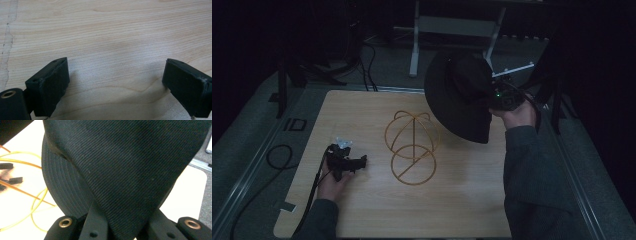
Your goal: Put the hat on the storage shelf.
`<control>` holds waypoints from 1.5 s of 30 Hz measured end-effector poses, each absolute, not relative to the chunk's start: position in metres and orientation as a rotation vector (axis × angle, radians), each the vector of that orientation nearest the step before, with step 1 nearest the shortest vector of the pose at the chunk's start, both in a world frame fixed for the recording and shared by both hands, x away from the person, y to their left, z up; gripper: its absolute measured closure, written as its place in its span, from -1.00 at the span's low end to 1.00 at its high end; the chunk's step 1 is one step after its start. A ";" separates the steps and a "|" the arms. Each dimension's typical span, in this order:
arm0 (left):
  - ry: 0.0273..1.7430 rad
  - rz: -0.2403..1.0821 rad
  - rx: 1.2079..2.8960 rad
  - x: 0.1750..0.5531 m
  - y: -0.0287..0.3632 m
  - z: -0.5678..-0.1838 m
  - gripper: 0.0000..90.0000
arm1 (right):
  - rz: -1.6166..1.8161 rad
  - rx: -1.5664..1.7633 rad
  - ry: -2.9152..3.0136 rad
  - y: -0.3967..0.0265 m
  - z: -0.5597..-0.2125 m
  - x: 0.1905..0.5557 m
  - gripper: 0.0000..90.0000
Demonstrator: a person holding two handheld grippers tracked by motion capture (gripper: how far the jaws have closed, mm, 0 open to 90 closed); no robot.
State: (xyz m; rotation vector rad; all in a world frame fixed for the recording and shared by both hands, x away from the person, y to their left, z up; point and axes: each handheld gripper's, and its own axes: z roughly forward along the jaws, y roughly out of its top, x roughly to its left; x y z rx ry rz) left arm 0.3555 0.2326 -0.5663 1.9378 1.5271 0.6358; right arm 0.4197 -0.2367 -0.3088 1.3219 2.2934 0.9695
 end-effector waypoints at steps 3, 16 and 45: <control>1.527 0.636 1.938 0.356 0.233 -0.566 -0.83 | 0.964 1.311 2.309 -0.237 -0.307 0.419 0.93; 1.527 0.636 1.938 0.356 0.233 -0.566 -0.83 | 0.932 1.271 2.331 -0.239 -0.296 0.414 0.93; 1.528 0.634 1.938 0.355 0.233 -0.566 -0.83 | 0.953 1.175 2.389 -0.239 -0.271 0.395 0.93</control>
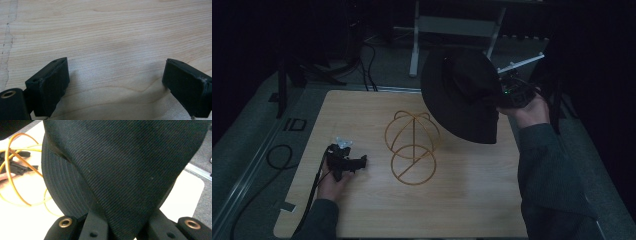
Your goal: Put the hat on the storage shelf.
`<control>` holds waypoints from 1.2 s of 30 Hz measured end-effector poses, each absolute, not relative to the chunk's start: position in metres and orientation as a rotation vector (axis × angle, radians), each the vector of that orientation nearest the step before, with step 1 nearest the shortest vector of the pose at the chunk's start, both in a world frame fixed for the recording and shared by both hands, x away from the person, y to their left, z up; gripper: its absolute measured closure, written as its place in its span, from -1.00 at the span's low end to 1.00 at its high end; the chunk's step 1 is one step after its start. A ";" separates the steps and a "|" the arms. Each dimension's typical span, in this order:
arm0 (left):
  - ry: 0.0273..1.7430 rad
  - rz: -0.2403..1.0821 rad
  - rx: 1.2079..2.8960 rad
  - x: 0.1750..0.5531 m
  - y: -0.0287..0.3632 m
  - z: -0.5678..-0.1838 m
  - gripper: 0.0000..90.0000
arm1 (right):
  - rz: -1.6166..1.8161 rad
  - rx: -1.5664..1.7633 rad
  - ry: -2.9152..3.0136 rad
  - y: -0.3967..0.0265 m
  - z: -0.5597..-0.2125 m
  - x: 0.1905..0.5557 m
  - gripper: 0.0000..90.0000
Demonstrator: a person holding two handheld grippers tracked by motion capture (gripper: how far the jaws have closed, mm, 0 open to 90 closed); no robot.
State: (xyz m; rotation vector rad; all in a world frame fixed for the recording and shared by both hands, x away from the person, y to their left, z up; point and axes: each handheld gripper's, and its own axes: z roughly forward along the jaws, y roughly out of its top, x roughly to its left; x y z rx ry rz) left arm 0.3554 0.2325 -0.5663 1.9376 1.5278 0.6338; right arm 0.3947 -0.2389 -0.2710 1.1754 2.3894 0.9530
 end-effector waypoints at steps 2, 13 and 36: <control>1.528 0.634 1.937 0.355 0.233 -0.566 -0.83 | 0.958 1.162 2.397 -0.239 -0.270 0.394 0.93; 1.527 0.635 1.937 0.355 0.233 -0.566 -0.83 | 0.970 1.093 2.454 -0.231 -0.265 0.384 0.93; 1.528 0.635 1.936 0.355 0.232 -0.566 -0.83 | 1.005 0.964 2.520 -0.226 -0.249 0.365 0.93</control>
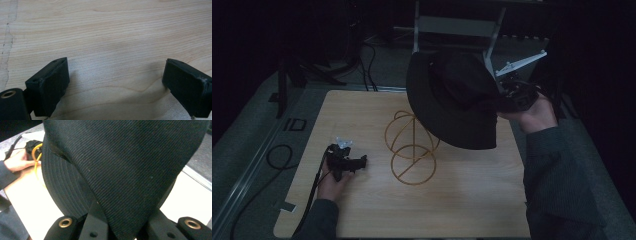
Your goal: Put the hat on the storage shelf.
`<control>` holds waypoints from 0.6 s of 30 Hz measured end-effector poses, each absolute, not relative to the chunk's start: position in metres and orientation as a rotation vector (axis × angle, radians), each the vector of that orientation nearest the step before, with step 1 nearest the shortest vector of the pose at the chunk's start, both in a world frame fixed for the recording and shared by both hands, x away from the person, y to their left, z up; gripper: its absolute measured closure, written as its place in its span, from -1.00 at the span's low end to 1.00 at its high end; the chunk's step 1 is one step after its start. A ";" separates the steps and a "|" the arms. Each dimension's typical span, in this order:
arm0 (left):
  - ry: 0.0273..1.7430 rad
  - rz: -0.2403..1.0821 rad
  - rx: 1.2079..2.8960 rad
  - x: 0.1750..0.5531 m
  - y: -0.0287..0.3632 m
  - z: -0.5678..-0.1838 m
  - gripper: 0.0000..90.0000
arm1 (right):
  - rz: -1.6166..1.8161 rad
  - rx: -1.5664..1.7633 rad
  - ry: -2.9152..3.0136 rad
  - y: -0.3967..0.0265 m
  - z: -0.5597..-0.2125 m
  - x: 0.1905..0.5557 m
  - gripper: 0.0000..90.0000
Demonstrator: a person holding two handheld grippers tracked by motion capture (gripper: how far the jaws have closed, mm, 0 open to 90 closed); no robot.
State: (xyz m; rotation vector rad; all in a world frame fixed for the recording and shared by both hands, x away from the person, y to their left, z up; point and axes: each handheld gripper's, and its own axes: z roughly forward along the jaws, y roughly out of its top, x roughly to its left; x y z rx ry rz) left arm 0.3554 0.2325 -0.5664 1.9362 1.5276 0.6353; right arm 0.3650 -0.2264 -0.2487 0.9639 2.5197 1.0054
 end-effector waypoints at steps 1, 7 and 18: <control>1.528 0.636 1.936 0.355 0.232 -0.566 -0.83 | 1.008 0.954 2.528 -0.226 -0.249 0.364 0.93; 1.528 0.636 1.936 0.355 0.232 -0.566 -0.83 | 1.013 0.887 2.573 -0.217 -0.250 0.361 0.93; 1.530 0.635 1.931 0.356 0.232 -0.566 -0.83 | 0.943 0.740 2.660 -0.187 -0.260 0.360 0.92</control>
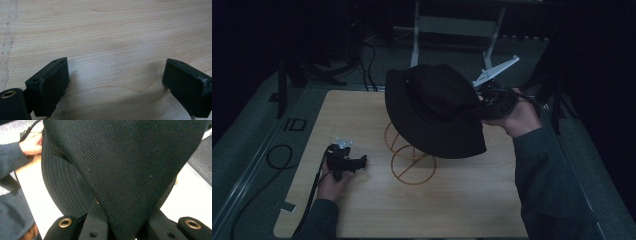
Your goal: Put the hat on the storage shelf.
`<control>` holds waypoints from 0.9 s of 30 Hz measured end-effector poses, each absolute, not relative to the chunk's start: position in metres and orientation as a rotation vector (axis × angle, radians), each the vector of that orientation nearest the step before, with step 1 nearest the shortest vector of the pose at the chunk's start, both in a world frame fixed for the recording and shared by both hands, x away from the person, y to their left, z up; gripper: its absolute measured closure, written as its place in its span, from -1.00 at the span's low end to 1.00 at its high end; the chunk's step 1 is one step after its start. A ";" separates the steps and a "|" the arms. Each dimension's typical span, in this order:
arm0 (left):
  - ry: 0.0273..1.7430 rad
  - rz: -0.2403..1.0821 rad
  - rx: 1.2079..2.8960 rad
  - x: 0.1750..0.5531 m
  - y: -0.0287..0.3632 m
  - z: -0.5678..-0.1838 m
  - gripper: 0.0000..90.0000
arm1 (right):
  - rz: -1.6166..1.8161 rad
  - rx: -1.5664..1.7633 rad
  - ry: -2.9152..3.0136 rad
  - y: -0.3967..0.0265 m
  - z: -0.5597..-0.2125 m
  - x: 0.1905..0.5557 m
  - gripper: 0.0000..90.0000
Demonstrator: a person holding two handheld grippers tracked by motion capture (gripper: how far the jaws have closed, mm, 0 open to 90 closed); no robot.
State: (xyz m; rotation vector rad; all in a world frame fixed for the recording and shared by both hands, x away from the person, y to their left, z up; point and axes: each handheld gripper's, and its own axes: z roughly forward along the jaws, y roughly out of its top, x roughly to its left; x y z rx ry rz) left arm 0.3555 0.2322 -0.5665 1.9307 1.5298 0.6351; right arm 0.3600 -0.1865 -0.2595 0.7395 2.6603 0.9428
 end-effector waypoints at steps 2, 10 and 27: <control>1.529 0.634 1.935 0.355 0.232 -0.566 -0.83 | 0.934 0.732 2.670 -0.183 -0.261 0.360 0.92; 1.530 0.635 1.930 0.356 0.232 -0.567 -0.83 | 0.892 0.648 2.759 -0.156 -0.274 0.364 0.89; 1.529 0.635 1.932 0.355 0.232 -0.566 -0.83 | 0.880 0.640 2.785 -0.133 -0.289 0.372 0.52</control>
